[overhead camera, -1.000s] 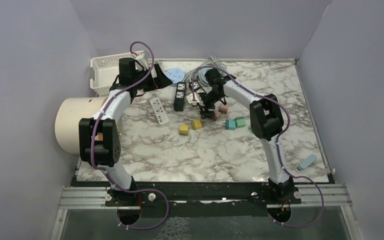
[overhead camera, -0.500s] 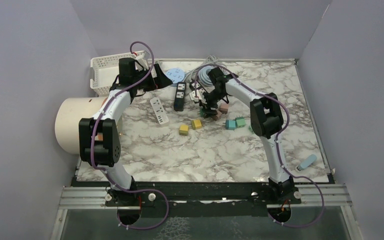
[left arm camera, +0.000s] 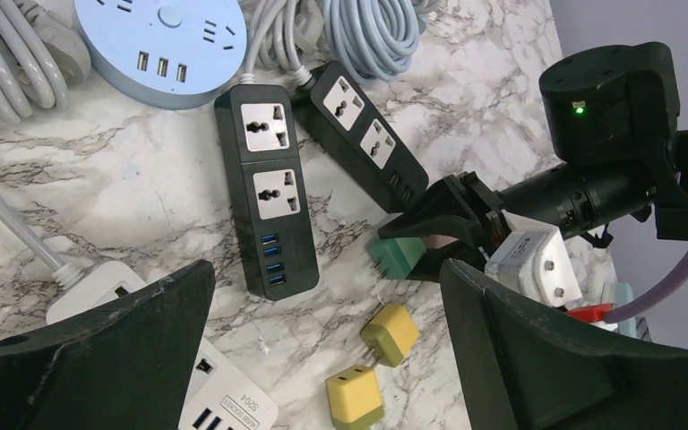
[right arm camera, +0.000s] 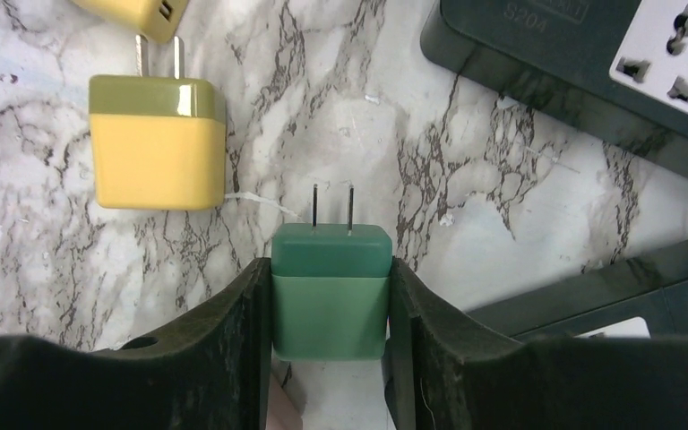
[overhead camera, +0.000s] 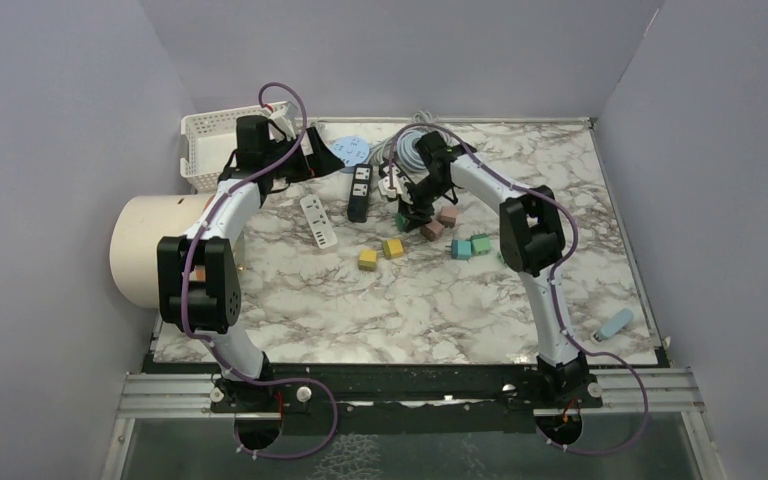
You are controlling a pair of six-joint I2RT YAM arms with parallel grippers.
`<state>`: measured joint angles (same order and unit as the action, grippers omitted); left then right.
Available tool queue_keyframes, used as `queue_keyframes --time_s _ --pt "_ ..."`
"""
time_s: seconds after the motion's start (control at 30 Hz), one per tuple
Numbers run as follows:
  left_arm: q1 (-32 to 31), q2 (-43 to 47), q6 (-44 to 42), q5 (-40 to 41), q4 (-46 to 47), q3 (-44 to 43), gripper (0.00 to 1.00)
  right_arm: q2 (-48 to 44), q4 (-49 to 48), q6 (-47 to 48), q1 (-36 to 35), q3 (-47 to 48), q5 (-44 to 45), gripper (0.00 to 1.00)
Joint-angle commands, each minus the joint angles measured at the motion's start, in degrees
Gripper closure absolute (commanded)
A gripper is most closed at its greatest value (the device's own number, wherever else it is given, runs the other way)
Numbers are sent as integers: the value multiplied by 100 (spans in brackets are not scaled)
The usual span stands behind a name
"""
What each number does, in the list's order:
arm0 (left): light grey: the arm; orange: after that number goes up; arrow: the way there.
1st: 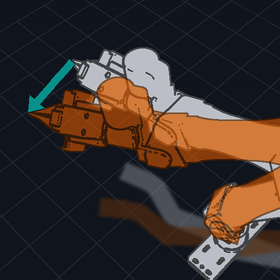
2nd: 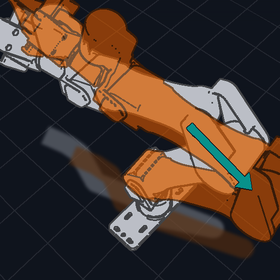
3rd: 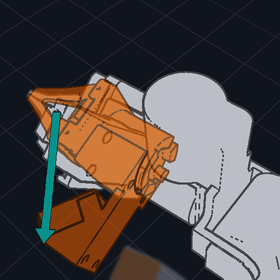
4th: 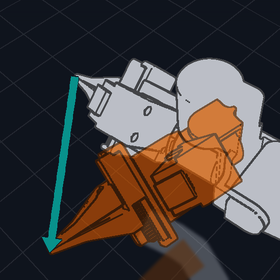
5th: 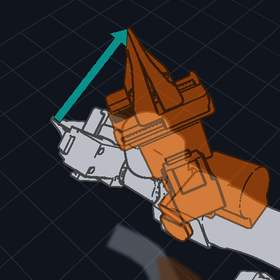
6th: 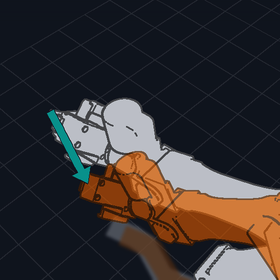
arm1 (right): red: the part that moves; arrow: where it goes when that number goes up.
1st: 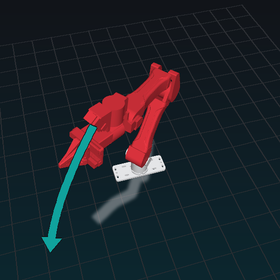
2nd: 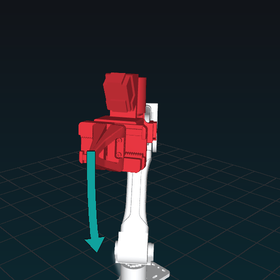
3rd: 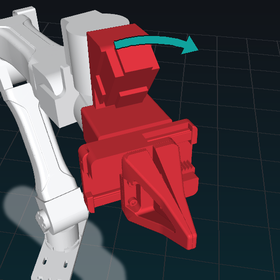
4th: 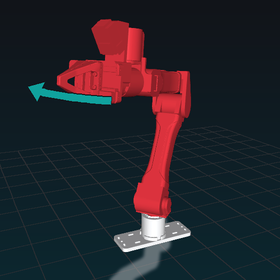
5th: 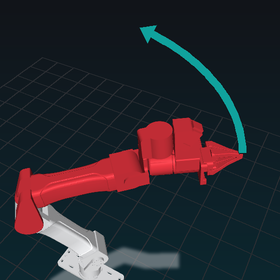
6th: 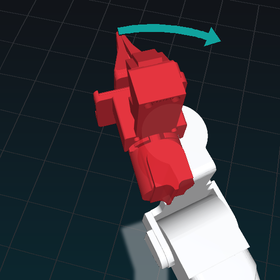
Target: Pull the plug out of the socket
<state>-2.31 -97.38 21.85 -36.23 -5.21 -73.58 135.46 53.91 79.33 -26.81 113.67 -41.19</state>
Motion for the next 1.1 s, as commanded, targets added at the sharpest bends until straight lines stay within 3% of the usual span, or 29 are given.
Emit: queue_keyframes --time_s 0.0,0.1,0.2,0.27,0.3,0.4,0.47,0.6,0.7,0.8,1.07 --pt "46 123 17 -174 191 54 1 -363 -211 -297 -17 124 -763 99" --pt "46 132 19 -174 197 54 1 -1016 -1221 -1124 -17 -360 -1050 99" --pt "50 149 21 -183 197 54 1 -2040 -3310 -3192 -3 -1544 -700 99" --pt "54 165 21 -187 200 54 1 -2752 -4709 -4806 9 -2423 159 99" --pt "55 173 27 -191 198 52 1 -3064 -5148 -5729 9 -2693 1032 99" --pt "53 193 45 -209 206 46 1 -3642 -4518 -7480 58 -2731 3375 99" --pt "55 201 73 -237 224 46 1 -3815 -3666 -8186 230 -2739 4106 99" --pt "55 226 118 -282 253 46 1 -4257 -2753 -9814 1281 -3557 3940 99" --pt "55 237 128 -280 251 50 1 -4522 -3043 -10546 2205 -4518 3414 99" --pt "55 230 139 -275 258 58 1 -4423 -2948 -10489 2320 -4709 3827 99" --pt "55 178 143 -258 282 89 1 -3759 -2777 -10355 2320 -4592 3702 99"
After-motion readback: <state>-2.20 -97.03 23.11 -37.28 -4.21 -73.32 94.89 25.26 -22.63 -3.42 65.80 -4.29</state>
